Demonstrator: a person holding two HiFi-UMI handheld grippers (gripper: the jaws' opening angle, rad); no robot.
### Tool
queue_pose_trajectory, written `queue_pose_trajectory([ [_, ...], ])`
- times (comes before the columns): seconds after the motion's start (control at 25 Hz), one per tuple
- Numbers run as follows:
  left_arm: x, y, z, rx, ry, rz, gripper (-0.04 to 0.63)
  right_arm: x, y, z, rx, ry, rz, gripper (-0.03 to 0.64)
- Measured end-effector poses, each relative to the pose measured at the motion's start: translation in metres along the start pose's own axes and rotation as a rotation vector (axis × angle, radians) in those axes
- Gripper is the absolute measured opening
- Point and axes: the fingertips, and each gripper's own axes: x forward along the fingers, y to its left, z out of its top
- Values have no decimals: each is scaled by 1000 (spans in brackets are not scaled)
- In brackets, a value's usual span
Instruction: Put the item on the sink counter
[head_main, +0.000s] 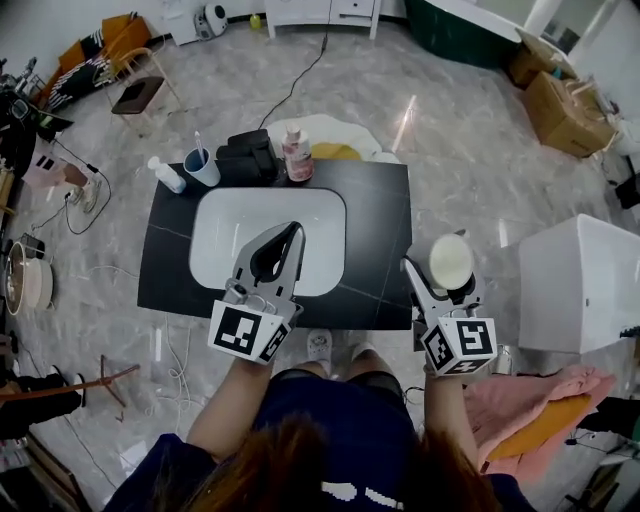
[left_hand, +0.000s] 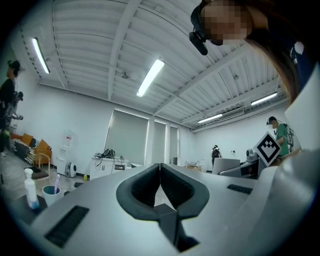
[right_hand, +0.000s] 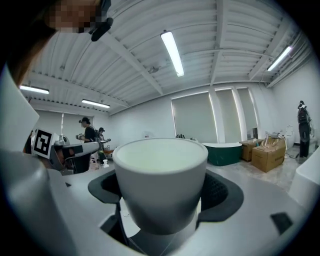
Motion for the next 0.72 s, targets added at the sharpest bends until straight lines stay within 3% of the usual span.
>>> queue_pose_trajectory([
  [0.72, 30, 7, -48, -67, 70, 6, 23, 45, -39, -198, -99, 414, -3, 453],
])
